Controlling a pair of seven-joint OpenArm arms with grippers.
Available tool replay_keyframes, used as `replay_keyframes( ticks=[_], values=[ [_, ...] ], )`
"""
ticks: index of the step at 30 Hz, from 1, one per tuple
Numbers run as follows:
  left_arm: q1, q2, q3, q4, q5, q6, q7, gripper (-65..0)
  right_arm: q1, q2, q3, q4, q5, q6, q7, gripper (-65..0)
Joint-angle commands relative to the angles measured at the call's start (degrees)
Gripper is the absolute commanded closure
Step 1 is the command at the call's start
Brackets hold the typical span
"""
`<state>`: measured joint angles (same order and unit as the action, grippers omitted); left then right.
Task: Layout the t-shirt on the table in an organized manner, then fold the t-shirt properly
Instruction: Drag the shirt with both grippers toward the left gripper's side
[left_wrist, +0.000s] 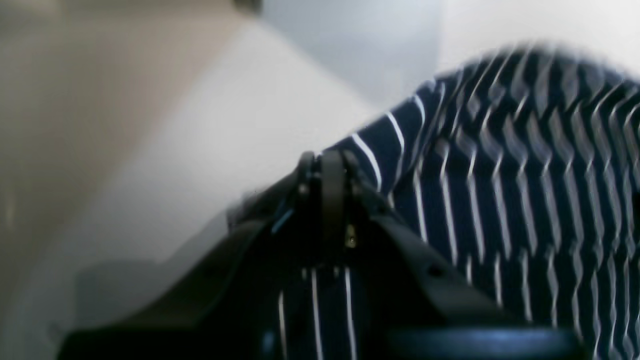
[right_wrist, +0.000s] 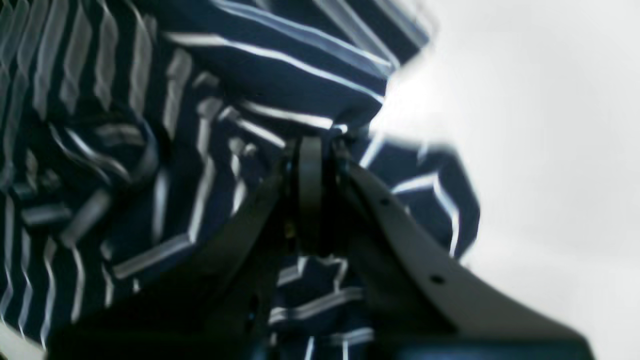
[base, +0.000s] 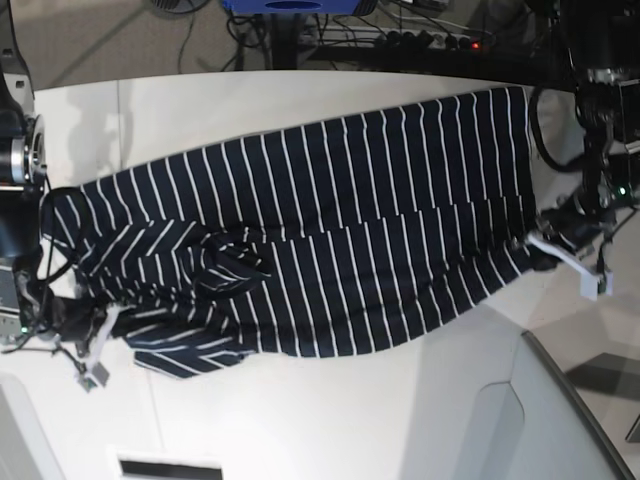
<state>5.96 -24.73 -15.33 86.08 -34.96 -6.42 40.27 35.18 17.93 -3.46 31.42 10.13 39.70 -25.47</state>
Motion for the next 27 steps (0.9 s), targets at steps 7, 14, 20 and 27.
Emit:
replay_keyframes(
  ticks=[7,14,20,27],
  values=[
    [7.27,-0.98,-0.45,0.99,-0.25,-0.31,-0.93,0.0,-1.73,0.13,0.52,0.80,0.81,0.30,-1.12,-1.5],
    [9.74,-1.33,4.83,0.47,0.10,-0.31,-1.11,0.0,-3.93,-0.66,9.49,3.61,0.73,0.30,-9.03,-22.1],
    [9.38,-0.19,7.82,-1.64,5.55,-0.31,-1.19,0.0,-9.64,-0.48,11.77,14.25,0.90,0.30,-11.40,-27.6],
    [9.47,5.79,8.52,-2.00,19.36,-0.31,-1.19,0.0,-17.46,-0.66,21.00,19.97,0.64,0.30,-14.22,-21.0]
  ],
)
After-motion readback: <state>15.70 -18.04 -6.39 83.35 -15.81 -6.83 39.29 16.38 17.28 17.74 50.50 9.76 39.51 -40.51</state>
